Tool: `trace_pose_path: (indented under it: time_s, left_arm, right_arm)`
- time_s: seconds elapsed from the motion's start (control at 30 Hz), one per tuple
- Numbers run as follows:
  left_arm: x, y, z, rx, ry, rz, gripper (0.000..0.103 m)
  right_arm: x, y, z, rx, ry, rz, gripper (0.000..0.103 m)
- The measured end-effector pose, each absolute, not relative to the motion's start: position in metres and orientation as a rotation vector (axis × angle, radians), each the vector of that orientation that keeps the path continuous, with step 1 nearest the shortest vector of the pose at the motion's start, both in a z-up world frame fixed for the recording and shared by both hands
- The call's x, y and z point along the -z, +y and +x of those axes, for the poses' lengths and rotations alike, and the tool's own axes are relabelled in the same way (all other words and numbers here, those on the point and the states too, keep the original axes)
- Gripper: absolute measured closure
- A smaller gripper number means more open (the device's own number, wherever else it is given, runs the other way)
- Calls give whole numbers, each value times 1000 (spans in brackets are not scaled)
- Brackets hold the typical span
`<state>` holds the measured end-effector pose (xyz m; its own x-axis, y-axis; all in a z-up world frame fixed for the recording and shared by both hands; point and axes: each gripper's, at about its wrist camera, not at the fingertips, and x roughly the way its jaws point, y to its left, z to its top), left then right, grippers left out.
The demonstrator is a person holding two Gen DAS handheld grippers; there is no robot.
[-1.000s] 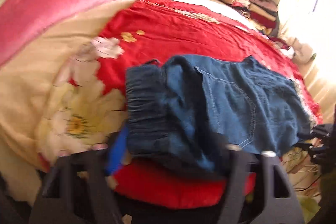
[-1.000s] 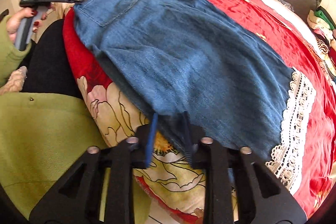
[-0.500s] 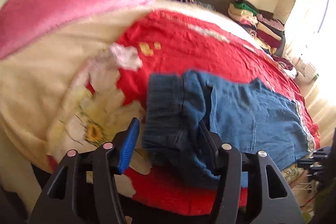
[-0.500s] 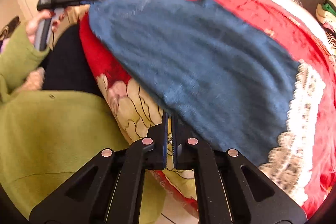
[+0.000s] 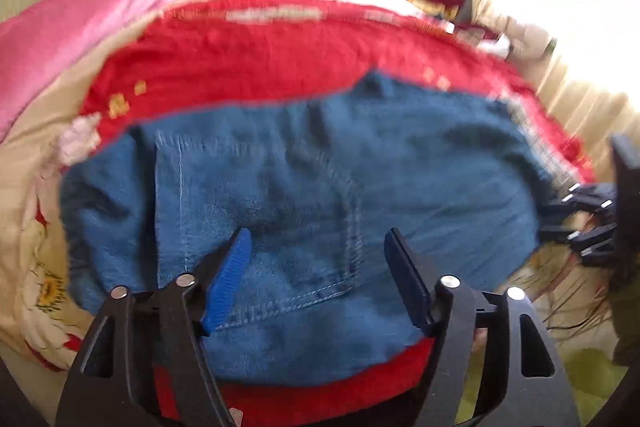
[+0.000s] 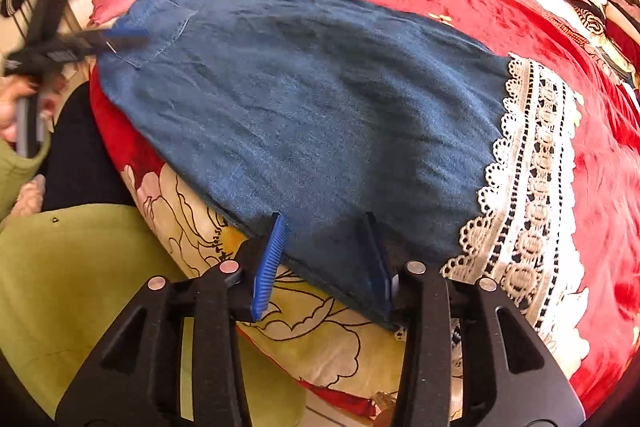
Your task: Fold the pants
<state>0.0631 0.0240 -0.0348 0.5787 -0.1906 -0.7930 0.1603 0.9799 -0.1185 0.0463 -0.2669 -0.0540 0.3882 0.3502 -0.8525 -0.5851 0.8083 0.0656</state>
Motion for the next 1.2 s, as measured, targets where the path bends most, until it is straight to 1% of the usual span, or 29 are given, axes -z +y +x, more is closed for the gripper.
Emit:
trace_pose_path:
  time_s: [0.07, 0.17, 0.27, 0.33, 0.4, 0.53, 0.73, 0.97, 1.0, 1.03, 1.07, 1.1, 1.13, 1.17, 1.2]
  left_arm:
    - [42, 26, 69, 216, 947, -37, 34]
    - [23, 31, 72, 240, 920, -66, 34]
    - [-2, 33, 82, 241, 876, -47, 34]
    - [-12, 32, 93, 246, 864, -46, 32]
    - [-20, 25, 103, 251, 853, -35, 25]
    - [-28, 7, 126, 300, 841, -30, 24]
    - [-20, -21, 174, 357, 887, -15, 24]
    - [15, -37, 225, 367, 977, -18, 24]
    - [23, -37, 233, 364, 995, -19, 24]
    - [28, -37, 236, 366, 1005, -29, 25]
    - [35, -37, 240, 385, 1024, -61, 27]
    - [39, -38, 241, 398, 1034, -83, 40]
    - [42, -39, 241, 408, 1041, -98, 61]
    - [44, -42, 240, 423, 1041, -111, 71]
    - [44, -46, 237, 456, 1042, -132, 93]
  right_arm:
    - [49, -269, 45, -625, 1011, -247, 61]
    - [29, -285, 45, -612, 948, -214, 57]
    - [4, -319, 67, -529, 878, -71, 53]
    - [-7, -348, 91, -428, 855, 18, 52]
    - [-9, -371, 113, -372, 859, 87, 52]
    - [-5, -397, 153, -352, 888, 164, 52]
    - [21, -403, 202, -360, 960, 239, 53]
    - [51, -390, 216, -410, 1028, 243, 53]
    - [53, -388, 215, -412, 1024, 237, 54]
    - [53, -387, 214, -417, 1018, 234, 57]
    - [53, -385, 213, -428, 1015, 229, 61]
    - [53, -383, 211, -441, 1009, 212, 67]
    - [53, -380, 210, -451, 1006, 200, 77]
    - [52, -376, 207, -485, 996, 199, 84]
    - [51, -374, 205, -510, 989, 200, 88]
